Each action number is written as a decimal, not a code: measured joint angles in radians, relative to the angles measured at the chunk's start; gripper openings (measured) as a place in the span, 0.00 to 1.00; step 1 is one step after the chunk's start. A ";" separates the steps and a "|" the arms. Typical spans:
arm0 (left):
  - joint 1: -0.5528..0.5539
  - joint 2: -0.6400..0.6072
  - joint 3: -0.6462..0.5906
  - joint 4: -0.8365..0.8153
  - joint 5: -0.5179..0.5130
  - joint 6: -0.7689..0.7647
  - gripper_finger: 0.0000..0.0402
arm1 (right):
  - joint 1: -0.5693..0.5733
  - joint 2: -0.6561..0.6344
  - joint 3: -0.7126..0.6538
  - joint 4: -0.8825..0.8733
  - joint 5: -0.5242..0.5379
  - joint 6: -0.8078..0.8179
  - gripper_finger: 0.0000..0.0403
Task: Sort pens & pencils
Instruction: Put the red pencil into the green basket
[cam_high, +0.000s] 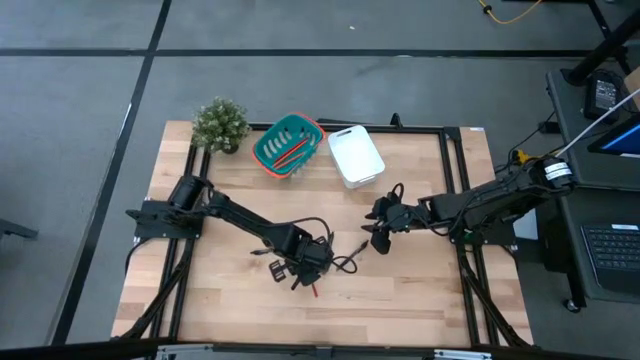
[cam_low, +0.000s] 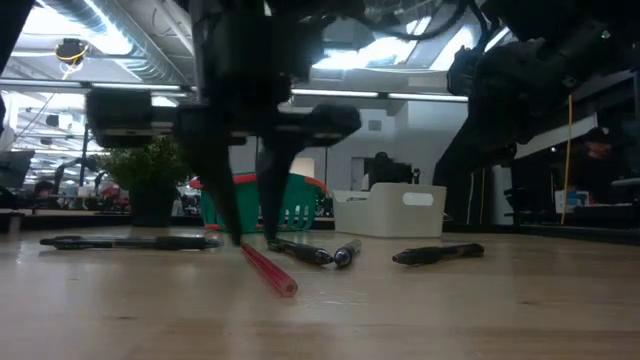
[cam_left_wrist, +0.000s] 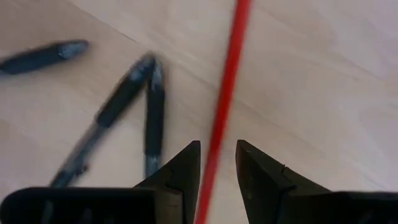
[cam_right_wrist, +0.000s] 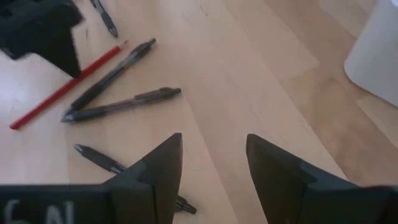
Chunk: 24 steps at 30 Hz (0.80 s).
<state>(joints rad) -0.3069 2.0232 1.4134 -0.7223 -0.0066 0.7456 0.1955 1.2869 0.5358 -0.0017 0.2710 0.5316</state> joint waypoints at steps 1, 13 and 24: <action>0.000 0.007 0.000 0.005 0.001 0.000 0.24 | 0.000 0.002 0.000 0.000 0.000 0.008 0.45; 0.037 0.063 0.004 0.017 0.070 -0.003 0.24 | 0.005 0.013 0.000 0.005 -0.001 0.016 0.45; 0.048 0.084 0.005 0.012 0.120 -0.033 0.22 | 0.027 0.013 0.000 0.006 -0.002 0.036 0.45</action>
<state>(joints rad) -0.2588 2.1074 1.4186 -0.7107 0.1136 0.7122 0.2229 1.2995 0.5358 0.0040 0.2691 0.5680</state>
